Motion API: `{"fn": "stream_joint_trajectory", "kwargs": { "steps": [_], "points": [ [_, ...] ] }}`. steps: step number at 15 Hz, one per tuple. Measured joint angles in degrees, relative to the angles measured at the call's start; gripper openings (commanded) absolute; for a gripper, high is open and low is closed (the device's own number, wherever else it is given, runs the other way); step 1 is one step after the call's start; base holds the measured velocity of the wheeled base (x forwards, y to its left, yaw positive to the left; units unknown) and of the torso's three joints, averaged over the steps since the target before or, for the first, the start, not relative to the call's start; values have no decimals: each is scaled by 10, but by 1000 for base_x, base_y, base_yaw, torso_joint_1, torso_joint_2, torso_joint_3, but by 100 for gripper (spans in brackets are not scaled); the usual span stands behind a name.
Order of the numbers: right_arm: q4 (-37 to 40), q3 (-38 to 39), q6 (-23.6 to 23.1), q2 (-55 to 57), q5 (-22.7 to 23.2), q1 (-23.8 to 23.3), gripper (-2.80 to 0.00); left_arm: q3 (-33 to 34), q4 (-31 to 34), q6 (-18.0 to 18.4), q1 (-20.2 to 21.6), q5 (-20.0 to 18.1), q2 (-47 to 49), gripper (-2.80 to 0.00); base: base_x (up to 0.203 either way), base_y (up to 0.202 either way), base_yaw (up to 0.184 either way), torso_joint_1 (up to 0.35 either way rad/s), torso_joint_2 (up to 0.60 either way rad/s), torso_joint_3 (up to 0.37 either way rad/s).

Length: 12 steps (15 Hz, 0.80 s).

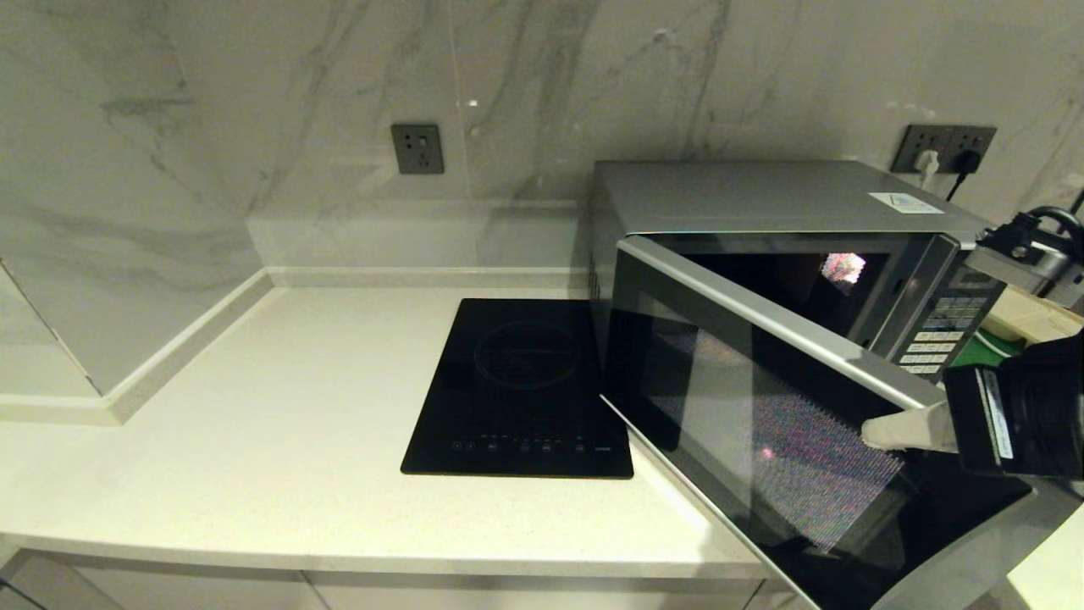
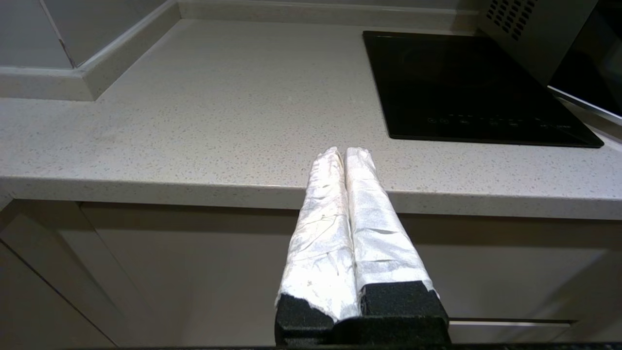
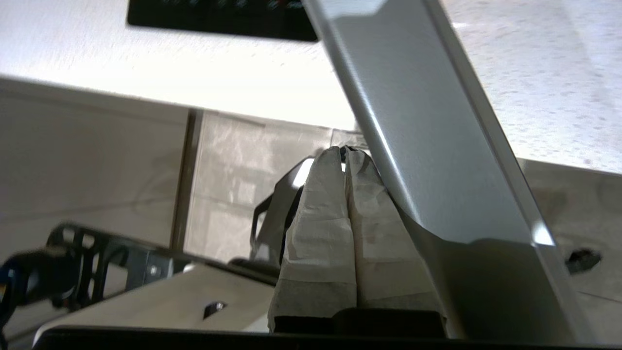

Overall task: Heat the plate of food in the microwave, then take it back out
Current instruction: Close the microwave oven

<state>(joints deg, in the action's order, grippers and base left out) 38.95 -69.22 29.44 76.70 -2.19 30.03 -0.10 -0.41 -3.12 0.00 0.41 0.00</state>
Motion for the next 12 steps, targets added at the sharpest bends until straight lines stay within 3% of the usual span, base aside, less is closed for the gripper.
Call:
{"fn": "stream_joint_trajectory", "kwargs": {
  "steps": [4, 7, 10, 12],
  "points": [
    [-55, 22, -1, -8, -17, -52, -280, 0, 0, 0, -1, 0, 0, -280, 0, 0, 0, 0, 0, 0],
    [-77, -41, -22, 6, -30, -76, -280, 0, 0, 0, 0, 0, 0, -280, 0, 0, 0, 0, 0, 0],
    [-45, -115, -39, 31, -40, -83, -280, 0, 0, 0, 0, 0, 0, -280, 0, 0, 0, 0, 0, 0],
    [-44, -130, -38, 51, -83, -93, -280, 0, 0, 0, 0, 0, 0, -280, 0, 0, 0, 0, 0, 0]
  ]
}}
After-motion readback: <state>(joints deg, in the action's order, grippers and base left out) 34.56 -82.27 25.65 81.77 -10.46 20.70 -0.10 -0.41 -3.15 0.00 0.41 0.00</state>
